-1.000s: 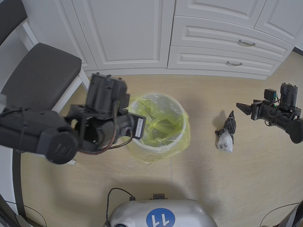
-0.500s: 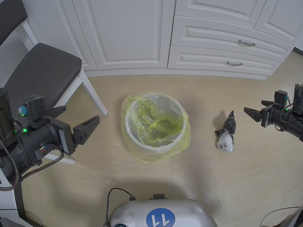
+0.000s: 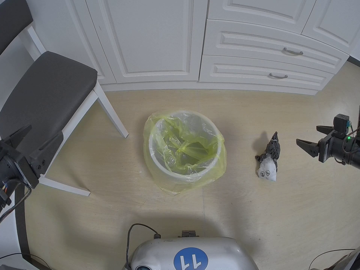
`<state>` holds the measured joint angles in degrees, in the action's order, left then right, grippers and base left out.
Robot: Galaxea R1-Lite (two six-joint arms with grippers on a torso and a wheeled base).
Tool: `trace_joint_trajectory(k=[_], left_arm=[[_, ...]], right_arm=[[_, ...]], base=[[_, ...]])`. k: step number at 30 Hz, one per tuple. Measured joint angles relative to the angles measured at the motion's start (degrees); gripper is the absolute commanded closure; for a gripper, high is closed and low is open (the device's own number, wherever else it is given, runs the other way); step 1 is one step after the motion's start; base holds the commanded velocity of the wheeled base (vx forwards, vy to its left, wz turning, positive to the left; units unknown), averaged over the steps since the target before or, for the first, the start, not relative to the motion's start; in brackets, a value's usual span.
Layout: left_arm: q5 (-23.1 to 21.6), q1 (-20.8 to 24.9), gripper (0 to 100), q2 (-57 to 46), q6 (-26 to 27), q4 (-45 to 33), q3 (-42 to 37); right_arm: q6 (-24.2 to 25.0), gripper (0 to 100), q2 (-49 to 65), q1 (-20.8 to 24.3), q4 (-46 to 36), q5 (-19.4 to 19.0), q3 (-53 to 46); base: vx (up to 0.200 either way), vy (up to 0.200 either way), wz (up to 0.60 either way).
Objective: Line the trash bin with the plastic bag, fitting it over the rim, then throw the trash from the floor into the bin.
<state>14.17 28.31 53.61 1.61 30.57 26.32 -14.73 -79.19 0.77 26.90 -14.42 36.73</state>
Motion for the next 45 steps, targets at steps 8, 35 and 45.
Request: trace_joint_trajectory(k=[8, 35, 45], left_arm=[[-0.2, -4.8, 0, -3.6, 3.1, 0.2, 0.2], [-1.9, -6.8, 0, -4.7, 4.0, -0.6, -0.1], [-2.0, -6.8, 0, -4.5, 4.1, -0.6, -0.2]], right_arm=[[3.2, 0, -13.1, -2.3, -4.6, -2.4, 8.9], [13.9, 0, -57.2, -10.5, -23.8, -3.7, 43.9], [15.2, 0, -57.3, -9.4, -23.4, -3.7, 43.3]], base=[[0.0, 0.0, 0.0], [0.0, 0.0, 0.0], [0.0, 0.0, 0.0]])
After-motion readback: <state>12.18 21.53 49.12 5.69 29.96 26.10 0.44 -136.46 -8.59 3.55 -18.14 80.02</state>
